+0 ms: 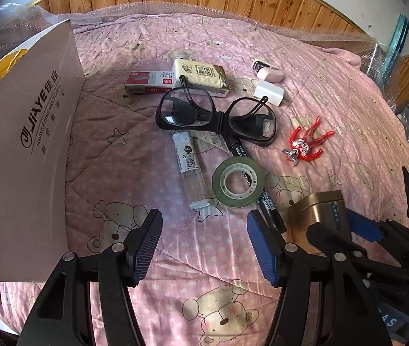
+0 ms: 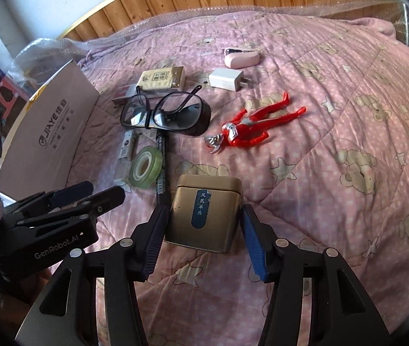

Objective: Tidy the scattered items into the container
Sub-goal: 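Hold the gold tin in the right tool while the left tool reaches toward the green tape roll, then close the left tool on the green tape roll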

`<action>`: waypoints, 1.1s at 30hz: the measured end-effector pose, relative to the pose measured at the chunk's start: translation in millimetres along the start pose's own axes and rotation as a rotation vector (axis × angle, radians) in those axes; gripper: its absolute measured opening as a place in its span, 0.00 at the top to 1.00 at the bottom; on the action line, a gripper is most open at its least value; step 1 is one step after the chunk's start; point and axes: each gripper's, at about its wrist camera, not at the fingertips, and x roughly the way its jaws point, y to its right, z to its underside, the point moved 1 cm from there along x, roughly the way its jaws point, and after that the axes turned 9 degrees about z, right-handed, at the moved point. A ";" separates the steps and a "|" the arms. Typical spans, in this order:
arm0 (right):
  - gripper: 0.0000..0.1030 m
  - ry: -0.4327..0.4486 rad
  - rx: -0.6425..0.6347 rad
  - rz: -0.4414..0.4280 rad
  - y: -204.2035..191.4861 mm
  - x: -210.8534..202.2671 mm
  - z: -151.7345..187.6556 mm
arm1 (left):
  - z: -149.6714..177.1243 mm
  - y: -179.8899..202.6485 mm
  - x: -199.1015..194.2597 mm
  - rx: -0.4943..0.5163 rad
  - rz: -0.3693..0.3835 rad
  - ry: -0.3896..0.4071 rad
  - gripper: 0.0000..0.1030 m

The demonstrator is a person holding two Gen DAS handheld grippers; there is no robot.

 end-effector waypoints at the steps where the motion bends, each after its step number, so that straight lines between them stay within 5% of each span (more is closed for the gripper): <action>1: 0.47 0.002 0.015 0.004 4.3 -0.1 -1.4 | 0.4 -3.3 2.4 -0.011 -0.004 -0.006 0.49; 2: 0.47 0.004 0.030 0.008 8.4 -0.1 -2.6 | 0.7 -6.7 4.1 -0.026 -0.006 -0.011 0.57; 6: 0.45 -0.005 0.075 -0.013 16.5 4.1 -6.4 | -1.8 -10.4 1.7 -0.062 0.015 -0.002 0.59; 11: 0.44 -0.016 0.076 -0.005 15.5 11.6 -7.8 | -10.4 10.9 13.3 0.001 0.047 -0.015 0.45; 15: 0.47 -0.022 0.095 -0.014 22.0 11.7 -9.6 | -21.8 23.7 28.8 0.037 0.047 -0.017 0.44; 20: 0.47 -0.016 0.130 -0.026 29.8 10.1 -13.9 | -27.5 19.3 31.9 0.016 0.057 -0.010 0.60; 23: 0.45 -0.028 0.141 -0.036 28.9 15.4 -15.3 | -29.1 17.8 31.6 -0.002 0.069 -0.010 0.60; 28: 0.46 -0.028 0.110 -0.028 21.9 17.9 -16.1 | -31.8 28.1 40.5 0.061 0.052 -0.019 0.43; 31: 0.47 -0.029 0.114 -0.048 22.2 16.6 -16.3 | -33.7 21.8 36.9 0.049 0.033 -0.001 0.62; 33: 0.47 -0.021 0.117 -0.059 22.1 13.6 -17.0 | -34.9 15.0 31.2 0.022 0.097 -0.014 0.82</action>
